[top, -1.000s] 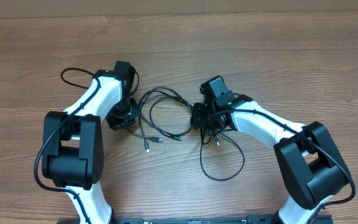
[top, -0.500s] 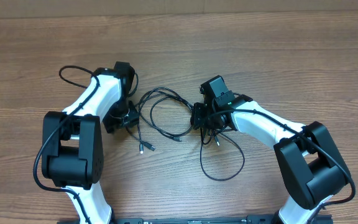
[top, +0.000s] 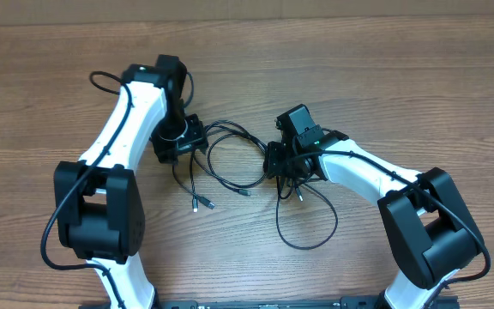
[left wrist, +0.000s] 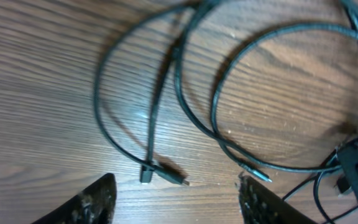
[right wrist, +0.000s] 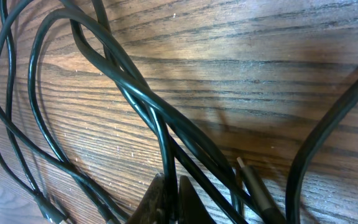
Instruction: Untangle cables
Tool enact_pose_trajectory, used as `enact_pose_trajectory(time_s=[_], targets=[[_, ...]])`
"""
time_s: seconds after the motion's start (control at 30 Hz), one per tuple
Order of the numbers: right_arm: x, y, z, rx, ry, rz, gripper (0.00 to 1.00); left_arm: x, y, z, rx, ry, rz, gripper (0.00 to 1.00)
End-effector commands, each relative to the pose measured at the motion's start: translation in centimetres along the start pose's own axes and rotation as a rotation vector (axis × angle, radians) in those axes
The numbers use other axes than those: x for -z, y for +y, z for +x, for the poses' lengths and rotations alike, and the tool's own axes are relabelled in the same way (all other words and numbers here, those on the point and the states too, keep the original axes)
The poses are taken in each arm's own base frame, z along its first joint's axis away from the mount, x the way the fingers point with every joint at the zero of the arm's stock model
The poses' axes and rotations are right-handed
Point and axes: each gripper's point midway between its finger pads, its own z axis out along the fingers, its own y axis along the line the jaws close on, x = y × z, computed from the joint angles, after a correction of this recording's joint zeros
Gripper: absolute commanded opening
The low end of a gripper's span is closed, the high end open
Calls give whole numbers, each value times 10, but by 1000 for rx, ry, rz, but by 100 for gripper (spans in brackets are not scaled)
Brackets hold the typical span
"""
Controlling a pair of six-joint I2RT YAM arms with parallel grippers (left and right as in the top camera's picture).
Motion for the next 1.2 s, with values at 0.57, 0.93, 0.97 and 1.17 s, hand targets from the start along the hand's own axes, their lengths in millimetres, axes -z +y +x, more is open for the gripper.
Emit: enact_pose_trajectory(time_s=[0.57, 0.93, 0.97, 1.17], targets=[[-2, -4, 1, 0, -1, 13, 4, -51, -29, 45, -58, 56, -21, 58], [-2, -5, 2, -2, 4, 17, 4, -50, -43, 61, -117, 98, 3, 4], [-2, -5, 2, -2, 3, 17, 4, -49, -45, 62, -117, 103, 14, 4], [-2, -4, 2, -1, 1, 14, 4, -51, -51, 69, -125, 128, 37, 4]])
